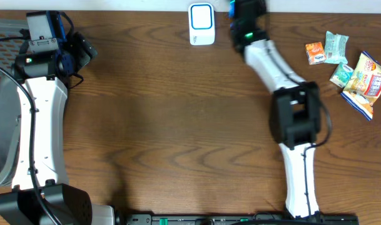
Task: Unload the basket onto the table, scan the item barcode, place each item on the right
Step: 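Carry the Zam-Buk tin to the right side and drop it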
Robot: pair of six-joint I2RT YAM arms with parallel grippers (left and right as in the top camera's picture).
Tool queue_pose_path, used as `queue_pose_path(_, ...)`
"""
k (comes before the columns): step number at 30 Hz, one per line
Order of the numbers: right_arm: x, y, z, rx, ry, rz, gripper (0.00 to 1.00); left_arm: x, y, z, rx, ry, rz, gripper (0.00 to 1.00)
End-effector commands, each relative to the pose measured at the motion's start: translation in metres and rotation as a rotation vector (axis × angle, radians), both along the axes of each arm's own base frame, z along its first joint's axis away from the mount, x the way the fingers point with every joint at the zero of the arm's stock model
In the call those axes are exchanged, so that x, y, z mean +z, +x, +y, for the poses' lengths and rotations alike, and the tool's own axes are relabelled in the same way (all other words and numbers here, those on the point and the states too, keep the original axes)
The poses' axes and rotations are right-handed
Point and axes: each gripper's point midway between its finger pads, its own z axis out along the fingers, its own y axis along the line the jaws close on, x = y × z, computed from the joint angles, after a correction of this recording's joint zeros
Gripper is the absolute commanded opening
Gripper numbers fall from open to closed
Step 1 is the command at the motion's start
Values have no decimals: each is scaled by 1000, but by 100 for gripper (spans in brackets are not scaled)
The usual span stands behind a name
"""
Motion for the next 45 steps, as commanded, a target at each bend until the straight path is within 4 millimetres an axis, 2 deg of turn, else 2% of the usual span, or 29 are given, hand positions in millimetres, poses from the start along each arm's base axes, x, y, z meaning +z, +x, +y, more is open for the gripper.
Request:
queue_pose_path(1,10,-26,-93,-274,-7,38,42,6,2,2,18,5,-15,98)
queue_pose_path(3,-18,-44,-127,-363,64,127,46,6,2,2,18,5,-15,98)
queue_pose_path(6,-46,-64,-157,-442,170,203,54,6,2,2,18,5,-15,98)
queue_pose_path(7,-51,-69,-165,-466,196,215,63,6,2,2,18,5,-15,97)
queue_pose_path(9,-58,-80,-181,-524,233,227,76,6,2,2,18,5,-15,98)
queue_pose_path(13,-65,-94,-199,-599,281,232,87,6,2,2,18,5,-16,97)
queue_pose_path(15,-64,-97,-199,-611,299,230,98,6,2,2,18,5,-16,98)
queue_pose_path(16,-63,-98,-198,-614,307,227,99,6,2,2,18,5,-16,98)
queue_pose_path(21,-40,-102,-185,-565,396,224,99,6,2,2,18,5,-15,98)
queue_pose_path(24,-14,-108,-166,-483,495,236,99,6,2,2,18,5,-16,98)
queue_pose_path(26,9,-124,-155,-458,544,254,99,6,2,2,18,5,-15,98)
queue_pose_path(28,30,-148,-145,-440,567,298,99,6,2,2,18,5,-15,98)
queue_pose_path(32,59,-193,-123,-380,636,399,99,6,2,2,18,5,-15,98)
queue_pose_path(37,73,-239,-89,-287,755,537,99,6,2,2,18,5,-15,98)
queue_pose_path(45,79,-296,-66,-250,729,640,99,6,2,2,18,5,-15,98)
